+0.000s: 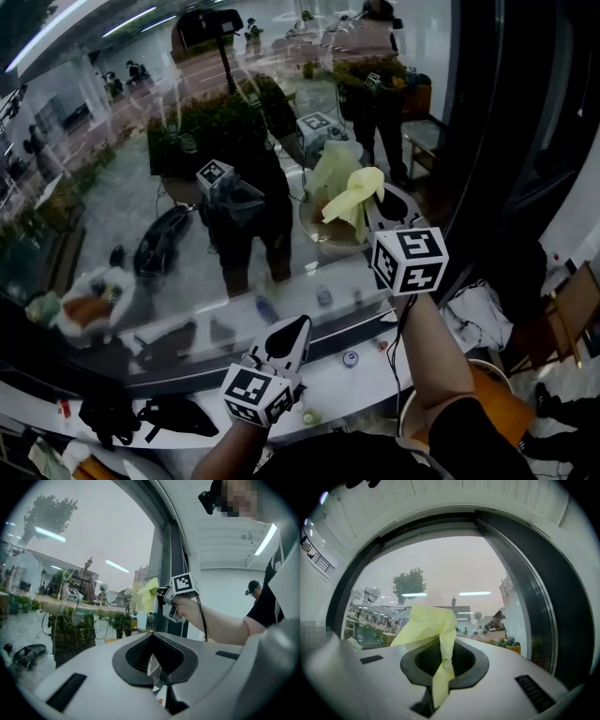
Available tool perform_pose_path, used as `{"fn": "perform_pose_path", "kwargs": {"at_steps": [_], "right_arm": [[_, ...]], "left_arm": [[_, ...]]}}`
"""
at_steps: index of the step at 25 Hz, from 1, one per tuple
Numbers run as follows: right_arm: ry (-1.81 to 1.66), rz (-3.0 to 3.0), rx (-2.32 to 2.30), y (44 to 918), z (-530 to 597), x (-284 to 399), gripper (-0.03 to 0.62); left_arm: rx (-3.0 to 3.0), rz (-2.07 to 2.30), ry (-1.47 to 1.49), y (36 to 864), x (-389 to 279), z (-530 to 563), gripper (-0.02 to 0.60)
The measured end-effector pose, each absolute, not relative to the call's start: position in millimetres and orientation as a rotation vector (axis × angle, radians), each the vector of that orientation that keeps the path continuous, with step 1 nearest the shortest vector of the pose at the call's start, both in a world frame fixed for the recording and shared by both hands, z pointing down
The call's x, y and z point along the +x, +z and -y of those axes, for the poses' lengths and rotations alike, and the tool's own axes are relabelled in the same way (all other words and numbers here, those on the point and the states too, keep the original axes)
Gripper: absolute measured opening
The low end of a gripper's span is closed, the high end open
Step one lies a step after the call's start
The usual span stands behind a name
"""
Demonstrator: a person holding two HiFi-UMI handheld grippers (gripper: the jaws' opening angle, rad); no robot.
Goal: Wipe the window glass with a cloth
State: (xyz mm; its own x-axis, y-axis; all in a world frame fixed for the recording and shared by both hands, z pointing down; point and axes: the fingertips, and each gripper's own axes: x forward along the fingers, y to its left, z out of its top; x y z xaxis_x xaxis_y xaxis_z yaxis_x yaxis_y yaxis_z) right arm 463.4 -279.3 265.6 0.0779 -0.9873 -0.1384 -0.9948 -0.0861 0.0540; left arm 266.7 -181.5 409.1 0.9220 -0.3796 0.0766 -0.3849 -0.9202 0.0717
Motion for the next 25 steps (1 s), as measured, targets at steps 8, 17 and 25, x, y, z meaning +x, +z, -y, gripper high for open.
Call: {"fn": "perform_pose_path", "kwargs": {"at_steps": [8,17,25], "right_arm": [[0.219,-2.047,-2.312,266.4,281.2,477.7,0.040],[0.228,-2.027,-2.308,267.2,284.7,480.0,0.040],[0.226,-2.031,-2.308,266.5,284.2,478.8,0.040]], "left_arm": [[2.986,0.620,0.083,410.4,258.6,185.1,0.000],[2.982,0.642,0.090,411.1,255.2,190.6,0.000],[2.981,0.637,0.086,410.8,254.9,190.2,0.000]]}}
